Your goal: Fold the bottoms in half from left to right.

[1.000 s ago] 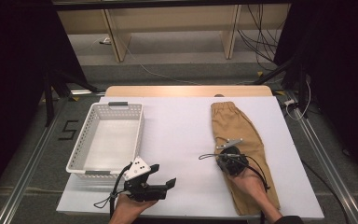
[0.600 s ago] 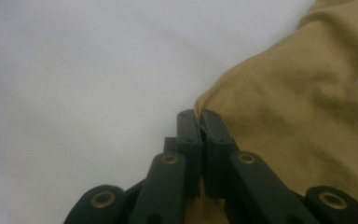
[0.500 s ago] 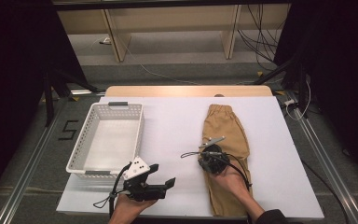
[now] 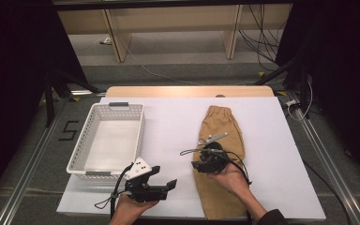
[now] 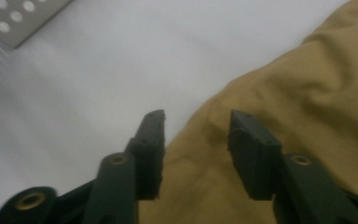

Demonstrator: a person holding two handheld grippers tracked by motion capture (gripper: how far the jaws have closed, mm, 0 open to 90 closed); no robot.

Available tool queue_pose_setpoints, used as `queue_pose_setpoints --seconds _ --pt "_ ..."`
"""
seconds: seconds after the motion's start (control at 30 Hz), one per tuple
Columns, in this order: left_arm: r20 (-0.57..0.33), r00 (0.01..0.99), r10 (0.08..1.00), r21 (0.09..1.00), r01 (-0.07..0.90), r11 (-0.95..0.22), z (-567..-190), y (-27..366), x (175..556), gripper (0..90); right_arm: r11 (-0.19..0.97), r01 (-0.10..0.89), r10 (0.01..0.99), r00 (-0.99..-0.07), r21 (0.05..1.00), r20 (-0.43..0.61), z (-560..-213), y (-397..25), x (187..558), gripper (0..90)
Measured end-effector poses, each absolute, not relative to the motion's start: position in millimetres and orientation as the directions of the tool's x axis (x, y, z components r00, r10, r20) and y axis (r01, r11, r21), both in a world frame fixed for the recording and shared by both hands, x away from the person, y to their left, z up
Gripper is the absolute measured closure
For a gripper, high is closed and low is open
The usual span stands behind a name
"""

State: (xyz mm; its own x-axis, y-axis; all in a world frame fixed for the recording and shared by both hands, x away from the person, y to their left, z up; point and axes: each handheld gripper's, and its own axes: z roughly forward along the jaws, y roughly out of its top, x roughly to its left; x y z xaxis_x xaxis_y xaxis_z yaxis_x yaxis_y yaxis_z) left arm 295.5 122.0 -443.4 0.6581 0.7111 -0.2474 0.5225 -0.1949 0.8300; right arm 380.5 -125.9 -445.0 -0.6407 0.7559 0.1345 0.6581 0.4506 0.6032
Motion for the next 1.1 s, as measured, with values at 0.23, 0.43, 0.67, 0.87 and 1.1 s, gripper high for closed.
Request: queue_pose_setpoints --seconds 0.23,0.43,0.67,0.87,1.1 --pt "-0.328 0.641 0.694 0.786 0.593 -0.177 -450.0 114.5 301.6 20.5 0.389 0.616 0.786 -0.610 0.686 0.103 -421.9 -169.4 383.0 44.4" --pt "-0.340 0.636 0.693 0.758 0.622 -0.199 -455.2 101.4 308.3 21.3 0.344 0.609 0.832 -0.550 0.715 0.068 -418.1 -198.7 391.3 42.1" --pt "-0.342 0.643 0.685 0.734 0.638 -0.233 -459.4 87.0 313.0 22.4 0.289 0.608 0.874 -0.483 0.740 0.055 -418.6 -225.9 402.7 40.5" --pt "-0.342 0.639 0.689 0.719 0.650 -0.245 -461.7 76.4 320.4 23.8 0.234 0.635 0.904 -0.422 0.736 0.077 -423.8 -246.5 414.6 40.8" --pt "-0.319 0.635 0.703 0.704 0.655 -0.273 -464.8 60.7 330.8 24.8 0.229 0.663 0.916 -0.394 0.713 0.072 -432.7 -255.8 424.8 41.2"
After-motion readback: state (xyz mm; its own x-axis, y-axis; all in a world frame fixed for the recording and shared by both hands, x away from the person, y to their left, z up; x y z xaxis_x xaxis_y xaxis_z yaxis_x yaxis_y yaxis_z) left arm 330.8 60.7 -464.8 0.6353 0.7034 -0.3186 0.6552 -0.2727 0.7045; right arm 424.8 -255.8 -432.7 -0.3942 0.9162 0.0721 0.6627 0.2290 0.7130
